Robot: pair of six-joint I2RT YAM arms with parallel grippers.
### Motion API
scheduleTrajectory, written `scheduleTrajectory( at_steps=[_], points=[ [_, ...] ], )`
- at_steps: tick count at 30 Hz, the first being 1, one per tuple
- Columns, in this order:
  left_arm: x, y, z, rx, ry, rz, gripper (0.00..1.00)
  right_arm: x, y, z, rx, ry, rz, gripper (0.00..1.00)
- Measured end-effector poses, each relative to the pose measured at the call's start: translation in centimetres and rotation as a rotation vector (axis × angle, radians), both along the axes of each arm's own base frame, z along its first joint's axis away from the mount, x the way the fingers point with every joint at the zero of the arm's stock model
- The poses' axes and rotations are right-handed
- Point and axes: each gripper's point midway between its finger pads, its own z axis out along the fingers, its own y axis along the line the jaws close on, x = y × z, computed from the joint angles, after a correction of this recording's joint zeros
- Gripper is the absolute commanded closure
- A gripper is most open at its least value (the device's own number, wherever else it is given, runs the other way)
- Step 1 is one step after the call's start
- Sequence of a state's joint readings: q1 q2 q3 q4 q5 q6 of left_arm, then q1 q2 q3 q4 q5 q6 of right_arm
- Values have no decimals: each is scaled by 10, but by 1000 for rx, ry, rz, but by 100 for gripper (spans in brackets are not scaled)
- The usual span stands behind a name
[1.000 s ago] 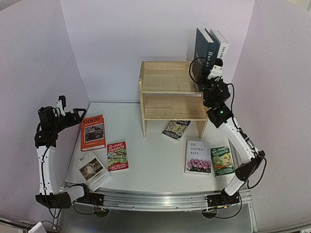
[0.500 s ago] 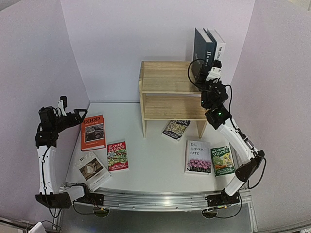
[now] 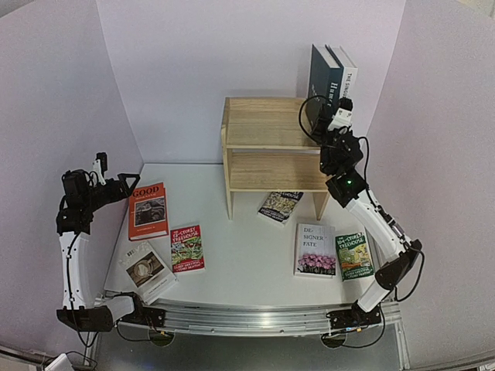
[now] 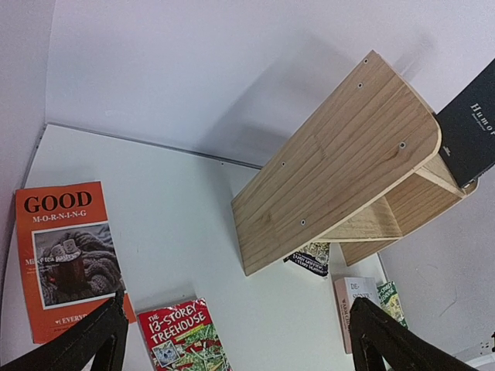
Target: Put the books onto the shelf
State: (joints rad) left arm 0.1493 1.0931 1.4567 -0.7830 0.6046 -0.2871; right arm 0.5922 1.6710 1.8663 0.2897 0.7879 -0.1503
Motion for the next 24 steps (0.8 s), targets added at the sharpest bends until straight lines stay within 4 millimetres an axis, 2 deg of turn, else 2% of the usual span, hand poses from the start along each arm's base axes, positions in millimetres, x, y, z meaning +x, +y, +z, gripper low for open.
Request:
scheduleTrajectory(
  at_steps=[12,17,24],
  points=[
    [-1,-5,-1,-14,0,-30,0,-6,0,-4,0,10,0,45],
    [-1,-7,0,-20,-5,-43,0,-9,0,-5,-3,14,-1,37],
    [-2,-11,-4,-32,0,-69,0,-12,2,-5,-11,17,1,36]
  ],
)
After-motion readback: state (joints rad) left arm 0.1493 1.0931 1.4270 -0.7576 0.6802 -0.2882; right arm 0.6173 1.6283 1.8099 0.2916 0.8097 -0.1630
